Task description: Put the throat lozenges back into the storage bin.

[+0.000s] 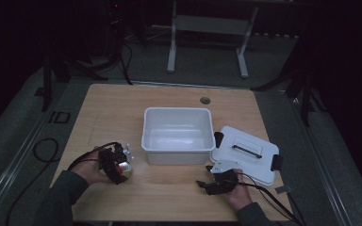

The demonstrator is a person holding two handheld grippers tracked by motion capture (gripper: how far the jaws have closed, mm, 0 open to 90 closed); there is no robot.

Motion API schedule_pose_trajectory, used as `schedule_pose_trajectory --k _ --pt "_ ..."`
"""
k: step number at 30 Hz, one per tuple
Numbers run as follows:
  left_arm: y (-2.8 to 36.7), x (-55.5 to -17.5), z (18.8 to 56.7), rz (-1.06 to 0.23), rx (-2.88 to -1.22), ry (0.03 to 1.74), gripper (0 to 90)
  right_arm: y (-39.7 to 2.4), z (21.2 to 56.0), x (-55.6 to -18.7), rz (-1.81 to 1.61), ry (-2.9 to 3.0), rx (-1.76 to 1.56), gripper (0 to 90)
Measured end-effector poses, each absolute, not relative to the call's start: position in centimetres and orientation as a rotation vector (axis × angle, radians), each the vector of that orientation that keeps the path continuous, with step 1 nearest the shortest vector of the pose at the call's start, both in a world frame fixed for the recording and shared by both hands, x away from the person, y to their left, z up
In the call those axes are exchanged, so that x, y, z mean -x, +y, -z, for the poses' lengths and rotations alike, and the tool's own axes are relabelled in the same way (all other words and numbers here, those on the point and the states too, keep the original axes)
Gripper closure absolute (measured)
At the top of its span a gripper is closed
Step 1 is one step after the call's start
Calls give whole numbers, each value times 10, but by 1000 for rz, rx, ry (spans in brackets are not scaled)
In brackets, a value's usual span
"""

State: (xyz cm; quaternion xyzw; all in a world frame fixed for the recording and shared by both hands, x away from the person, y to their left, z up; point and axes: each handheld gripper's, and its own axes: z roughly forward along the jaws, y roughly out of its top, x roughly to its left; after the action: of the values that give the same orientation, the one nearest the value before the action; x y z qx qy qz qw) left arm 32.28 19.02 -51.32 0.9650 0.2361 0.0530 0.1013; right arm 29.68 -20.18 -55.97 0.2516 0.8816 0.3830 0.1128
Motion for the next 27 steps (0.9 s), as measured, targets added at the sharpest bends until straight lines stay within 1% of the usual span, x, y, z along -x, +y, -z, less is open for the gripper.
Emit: schedule_pose_trajectory --k 16,27 --pt "197 -324 499 -145 -2801 725 204 -202 560 -297 -1124 2587 -738 286" --pt "201 -325 490 -168 -2774 748 204 -202 560 -297 -1124 2587 -738 286"
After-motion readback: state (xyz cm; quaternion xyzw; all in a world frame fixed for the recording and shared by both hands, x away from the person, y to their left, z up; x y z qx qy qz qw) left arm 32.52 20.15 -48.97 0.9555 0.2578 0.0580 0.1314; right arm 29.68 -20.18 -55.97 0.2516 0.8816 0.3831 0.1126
